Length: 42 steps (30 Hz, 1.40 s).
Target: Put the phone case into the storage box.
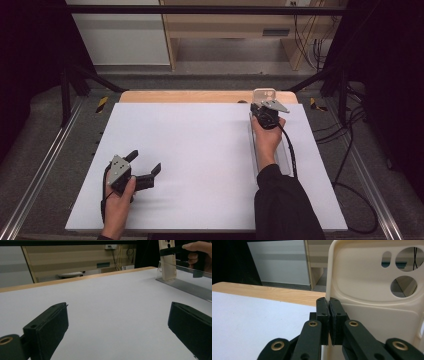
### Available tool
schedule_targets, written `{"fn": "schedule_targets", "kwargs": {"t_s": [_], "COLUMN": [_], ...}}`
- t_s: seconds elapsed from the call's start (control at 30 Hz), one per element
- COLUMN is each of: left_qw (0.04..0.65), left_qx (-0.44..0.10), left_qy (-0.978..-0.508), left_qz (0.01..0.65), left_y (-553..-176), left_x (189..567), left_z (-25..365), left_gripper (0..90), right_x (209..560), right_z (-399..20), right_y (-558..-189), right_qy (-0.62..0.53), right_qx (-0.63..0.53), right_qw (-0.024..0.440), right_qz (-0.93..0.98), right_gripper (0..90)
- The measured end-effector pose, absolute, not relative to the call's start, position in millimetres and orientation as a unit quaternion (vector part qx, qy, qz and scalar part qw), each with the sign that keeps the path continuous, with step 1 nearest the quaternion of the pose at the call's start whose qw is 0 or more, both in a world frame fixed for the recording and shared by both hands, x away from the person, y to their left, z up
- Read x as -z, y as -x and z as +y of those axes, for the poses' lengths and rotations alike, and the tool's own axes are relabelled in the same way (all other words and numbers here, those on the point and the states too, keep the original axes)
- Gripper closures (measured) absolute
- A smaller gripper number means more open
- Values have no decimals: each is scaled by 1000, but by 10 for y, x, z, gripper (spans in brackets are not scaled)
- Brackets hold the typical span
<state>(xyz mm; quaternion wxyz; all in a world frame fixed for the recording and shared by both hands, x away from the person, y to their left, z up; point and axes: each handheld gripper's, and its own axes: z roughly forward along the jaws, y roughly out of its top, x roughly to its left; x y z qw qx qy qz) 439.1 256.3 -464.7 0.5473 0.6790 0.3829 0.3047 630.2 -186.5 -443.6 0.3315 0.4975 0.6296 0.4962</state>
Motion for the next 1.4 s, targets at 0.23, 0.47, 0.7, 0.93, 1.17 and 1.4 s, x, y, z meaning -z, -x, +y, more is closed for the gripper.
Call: {"fn": "schedule_targets", "kwargs": {"t_s": [0.23, 0.47, 0.7, 0.93, 1.17, 1.4], "left_qw": [547, 547, 547, 547, 547, 548], "left_qx": [-306, -305, -305, -305, -305, -306], "left_qy": [-680, -680, -680, -680, -679, -678], "left_qz": [380, 382, 381, 382, 382, 382], "left_y": [-4390, -4391, -4390, -4392, -4391, -4392], "left_x": [4647, 4647, 4646, 4647, 4645, 4644], "left_z": [2556, 2561, 2559, 2559, 2563, 2562], "left_gripper": [31, 31, 31, 31, 31, 31], "right_x": [4440, 4441, 4446, 4436, 4411, 4379], "right_z": [-1866, -1864, -1864, -1872, -1893, -1893], "right_y": [-6310, -6309, -6310, -6306, -6295, -6278], "right_qy": [-498, -498, -499, -502, -503, -501], "right_qx": [-495, -495, -493, -492, -492, -489], "right_qw": [333, 333, 330, 329, 330, 336], "right_qz": [630, 629, 631, 631, 629, 630], "right_gripper": [874, 869, 848, 806, 762, 703]}}
